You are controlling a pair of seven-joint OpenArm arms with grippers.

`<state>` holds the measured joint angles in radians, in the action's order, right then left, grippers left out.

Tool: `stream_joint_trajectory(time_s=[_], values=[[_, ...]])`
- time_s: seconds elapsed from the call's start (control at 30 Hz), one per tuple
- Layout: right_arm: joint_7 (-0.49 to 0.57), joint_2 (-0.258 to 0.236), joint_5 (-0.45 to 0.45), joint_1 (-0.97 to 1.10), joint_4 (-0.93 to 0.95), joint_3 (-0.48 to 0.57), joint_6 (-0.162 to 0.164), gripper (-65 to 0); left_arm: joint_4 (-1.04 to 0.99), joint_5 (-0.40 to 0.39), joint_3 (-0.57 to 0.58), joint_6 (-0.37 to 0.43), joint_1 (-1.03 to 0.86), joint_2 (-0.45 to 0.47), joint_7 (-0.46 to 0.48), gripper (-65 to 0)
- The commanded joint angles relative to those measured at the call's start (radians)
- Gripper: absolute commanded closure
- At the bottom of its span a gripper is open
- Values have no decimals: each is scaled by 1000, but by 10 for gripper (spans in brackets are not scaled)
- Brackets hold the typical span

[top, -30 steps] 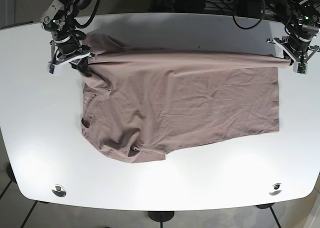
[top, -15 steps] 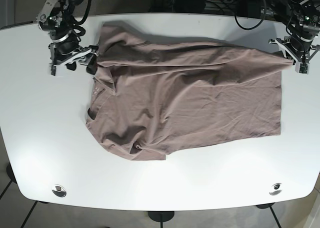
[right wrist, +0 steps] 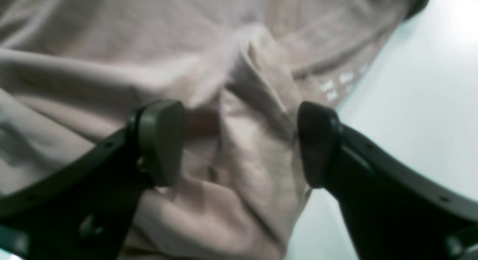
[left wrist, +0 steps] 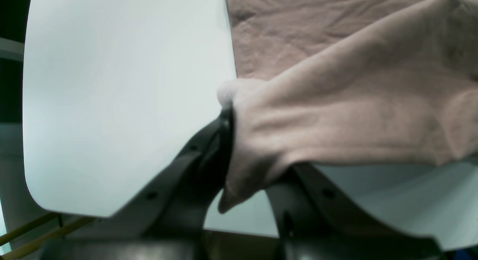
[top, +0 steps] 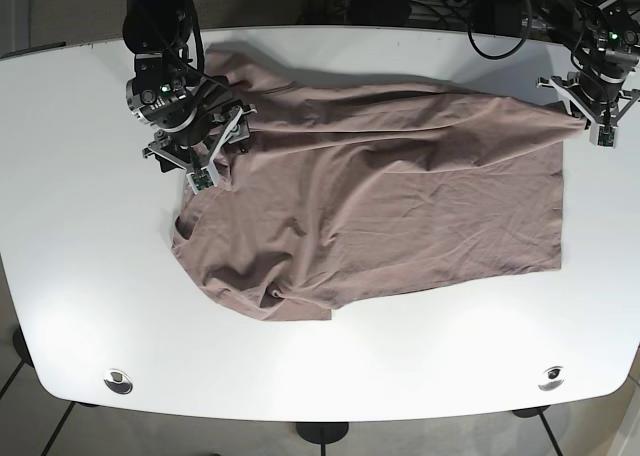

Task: Fold the T-shirt properly
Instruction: 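Regrasp the pink shirt's edge corners with both grippers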

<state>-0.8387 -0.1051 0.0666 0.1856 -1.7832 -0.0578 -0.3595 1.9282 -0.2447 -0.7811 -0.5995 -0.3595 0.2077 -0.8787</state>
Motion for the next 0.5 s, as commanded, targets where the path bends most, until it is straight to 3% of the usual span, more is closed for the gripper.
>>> stream_joint_trajectory(time_s=[0.03,0.13,0.2,0.37,0.5], values=[[34,-3,6,-25,9,-12,1,-309,15,-6,-8,8,1,14,14,0],[66,2,6,-31,61,-92,3,-32,15,-8,-13,-46,1,14,14,0],[66,2,40,-36,64,-152,1,-22,17,-8,-62,-75,4,12,14,0],[15,-9,398,15,64,-394,0,-19,20,-12,-113,-75,6,12,14,0],[-23,-9,609,87,64,-478,1,-19,20,-12,-120,-76,6,12,14,0]])
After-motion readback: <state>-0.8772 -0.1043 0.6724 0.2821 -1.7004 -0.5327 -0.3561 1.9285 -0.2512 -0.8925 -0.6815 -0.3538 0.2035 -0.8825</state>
